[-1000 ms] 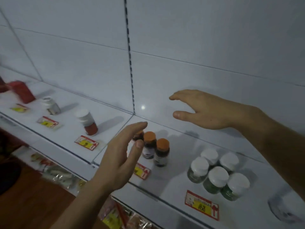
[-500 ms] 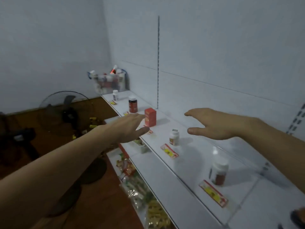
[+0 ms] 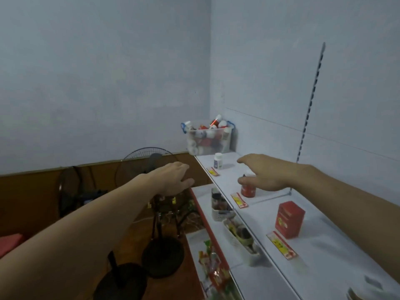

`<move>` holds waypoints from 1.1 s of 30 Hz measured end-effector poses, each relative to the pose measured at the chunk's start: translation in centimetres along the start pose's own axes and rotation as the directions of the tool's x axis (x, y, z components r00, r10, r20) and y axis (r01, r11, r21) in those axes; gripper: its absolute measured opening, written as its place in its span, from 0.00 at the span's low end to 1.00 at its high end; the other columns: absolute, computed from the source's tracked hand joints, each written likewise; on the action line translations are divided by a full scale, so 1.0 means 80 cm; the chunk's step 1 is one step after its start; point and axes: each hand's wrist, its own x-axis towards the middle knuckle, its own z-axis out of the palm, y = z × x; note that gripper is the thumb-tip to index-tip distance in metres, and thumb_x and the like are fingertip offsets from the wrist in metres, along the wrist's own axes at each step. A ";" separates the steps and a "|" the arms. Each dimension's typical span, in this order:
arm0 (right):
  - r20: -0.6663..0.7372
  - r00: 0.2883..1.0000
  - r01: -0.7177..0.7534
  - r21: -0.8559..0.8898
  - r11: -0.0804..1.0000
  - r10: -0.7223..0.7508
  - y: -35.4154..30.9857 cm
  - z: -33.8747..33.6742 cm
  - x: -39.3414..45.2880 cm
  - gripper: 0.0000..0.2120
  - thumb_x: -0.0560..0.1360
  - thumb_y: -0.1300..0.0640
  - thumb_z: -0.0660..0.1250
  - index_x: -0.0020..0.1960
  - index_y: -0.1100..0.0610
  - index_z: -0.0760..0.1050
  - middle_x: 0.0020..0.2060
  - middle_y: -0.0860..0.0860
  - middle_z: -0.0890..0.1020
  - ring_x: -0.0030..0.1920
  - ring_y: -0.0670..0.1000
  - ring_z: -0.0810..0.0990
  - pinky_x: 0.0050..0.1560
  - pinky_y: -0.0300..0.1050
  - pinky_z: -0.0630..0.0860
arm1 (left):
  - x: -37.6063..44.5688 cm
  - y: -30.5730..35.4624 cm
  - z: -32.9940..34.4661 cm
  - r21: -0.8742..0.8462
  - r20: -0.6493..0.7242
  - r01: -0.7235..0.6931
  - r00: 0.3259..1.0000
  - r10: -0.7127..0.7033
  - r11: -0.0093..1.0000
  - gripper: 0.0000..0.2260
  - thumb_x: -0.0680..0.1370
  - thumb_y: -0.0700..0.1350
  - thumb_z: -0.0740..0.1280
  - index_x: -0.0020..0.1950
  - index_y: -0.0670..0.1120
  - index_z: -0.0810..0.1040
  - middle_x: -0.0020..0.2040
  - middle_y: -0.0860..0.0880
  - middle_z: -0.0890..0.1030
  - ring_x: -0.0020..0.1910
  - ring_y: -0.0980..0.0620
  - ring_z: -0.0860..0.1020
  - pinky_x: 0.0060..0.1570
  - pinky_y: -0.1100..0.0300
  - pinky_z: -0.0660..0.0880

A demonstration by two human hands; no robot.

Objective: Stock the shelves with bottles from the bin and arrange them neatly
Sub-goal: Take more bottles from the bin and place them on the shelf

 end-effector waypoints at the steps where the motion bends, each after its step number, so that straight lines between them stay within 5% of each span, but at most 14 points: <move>1: -0.003 1.000 0.013 -0.003 1.000 -0.013 0.001 0.001 0.031 0.35 0.81 0.38 0.61 0.81 0.53 0.55 0.80 0.50 0.60 0.77 0.53 0.63 0.76 0.51 0.62 | 0.025 -0.015 -0.003 0.016 -0.014 0.001 1.000 0.000 1.000 0.30 0.82 0.62 0.56 0.79 0.45 0.61 0.79 0.45 0.62 0.77 0.45 0.61 0.75 0.46 0.61; 8: 0.016 0.998 0.054 0.017 0.998 -0.054 0.038 0.000 0.252 0.35 0.80 0.38 0.62 0.80 0.54 0.58 0.78 0.52 0.65 0.76 0.54 0.65 0.73 0.51 0.65 | 0.205 -0.105 -0.031 0.007 -0.043 0.034 0.999 -0.033 0.999 0.29 0.83 0.61 0.54 0.80 0.47 0.58 0.80 0.46 0.60 0.78 0.45 0.59 0.75 0.45 0.60; 12: 0.032 0.999 0.030 0.104 0.994 -0.033 0.063 -0.007 0.386 0.28 0.79 0.40 0.64 0.75 0.50 0.65 0.69 0.51 0.75 0.65 0.53 0.75 0.66 0.52 0.74 | 0.289 -0.162 -0.040 -0.075 -0.070 0.062 0.995 -0.067 0.995 0.28 0.84 0.59 0.55 0.80 0.47 0.59 0.79 0.46 0.61 0.78 0.46 0.60 0.76 0.46 0.60; 19: 0.032 0.999 0.021 0.130 0.991 -0.025 0.085 0.008 0.572 0.21 0.79 0.41 0.64 0.69 0.50 0.72 0.61 0.48 0.79 0.60 0.52 0.79 0.63 0.53 0.76 | 0.436 -0.267 -0.036 -0.113 -0.074 0.075 0.994 -0.084 0.991 0.29 0.84 0.60 0.54 0.81 0.47 0.57 0.80 0.47 0.59 0.78 0.47 0.59 0.77 0.49 0.57; 26: -0.052 0.998 0.039 0.158 0.987 -0.032 0.093 0.020 0.742 0.17 0.80 0.43 0.65 0.67 0.47 0.73 0.59 0.48 0.80 0.55 0.51 0.79 0.60 0.50 0.77 | 0.620 -0.346 -0.018 -0.120 -0.141 -0.116 0.985 0.099 0.986 0.24 0.84 0.55 0.57 0.79 0.48 0.61 0.78 0.47 0.64 0.76 0.47 0.64 0.75 0.50 0.61; 33: 0.202 0.973 0.082 0.171 0.982 -0.116 0.111 0.024 0.845 0.23 0.75 0.53 0.75 0.68 0.47 0.76 0.55 0.40 0.79 0.52 0.44 0.78 0.50 0.38 0.76 | 0.745 -0.387 0.011 -0.218 -0.220 -0.365 0.922 0.319 0.905 0.16 0.83 0.46 0.60 0.71 0.46 0.72 0.67 0.47 0.76 0.65 0.49 0.74 0.64 0.58 0.72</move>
